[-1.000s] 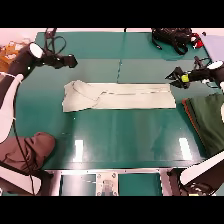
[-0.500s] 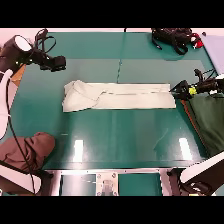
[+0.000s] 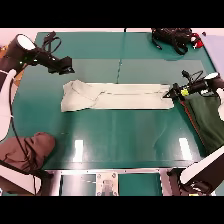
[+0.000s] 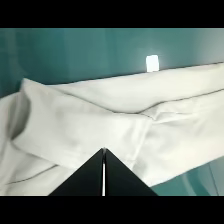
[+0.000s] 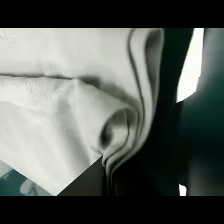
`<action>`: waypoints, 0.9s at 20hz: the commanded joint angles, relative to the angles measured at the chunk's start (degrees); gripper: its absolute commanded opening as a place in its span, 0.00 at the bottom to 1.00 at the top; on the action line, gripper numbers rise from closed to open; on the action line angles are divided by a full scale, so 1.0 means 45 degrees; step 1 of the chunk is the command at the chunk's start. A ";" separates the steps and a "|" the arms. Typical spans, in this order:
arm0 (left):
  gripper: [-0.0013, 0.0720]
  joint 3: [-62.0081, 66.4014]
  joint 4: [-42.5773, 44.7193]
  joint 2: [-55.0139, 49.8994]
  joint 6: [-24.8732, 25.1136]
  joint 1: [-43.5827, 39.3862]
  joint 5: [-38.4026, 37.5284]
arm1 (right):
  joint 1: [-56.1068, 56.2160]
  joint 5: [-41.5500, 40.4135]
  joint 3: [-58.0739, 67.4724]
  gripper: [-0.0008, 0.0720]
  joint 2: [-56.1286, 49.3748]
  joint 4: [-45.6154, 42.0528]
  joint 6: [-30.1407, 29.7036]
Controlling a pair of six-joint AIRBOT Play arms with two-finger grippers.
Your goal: Fold the shirts.
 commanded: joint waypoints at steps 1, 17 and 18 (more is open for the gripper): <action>0.05 -0.0049 -0.0189 -0.0107 -0.0063 -0.1277 0.0413 | 0.0141 0.2055 0.1603 0.03 0.1331 0.1851 0.0510; 0.05 0.1787 -0.3808 -0.4847 -0.0486 -0.7762 0.5989 | 0.2390 0.3075 0.2652 0.03 0.5663 0.3997 0.1982; 0.05 0.1885 -0.3818 -0.4998 -0.0471 -0.7762 0.5960 | 0.2390 0.3065 0.2652 0.03 0.5663 0.3983 0.1982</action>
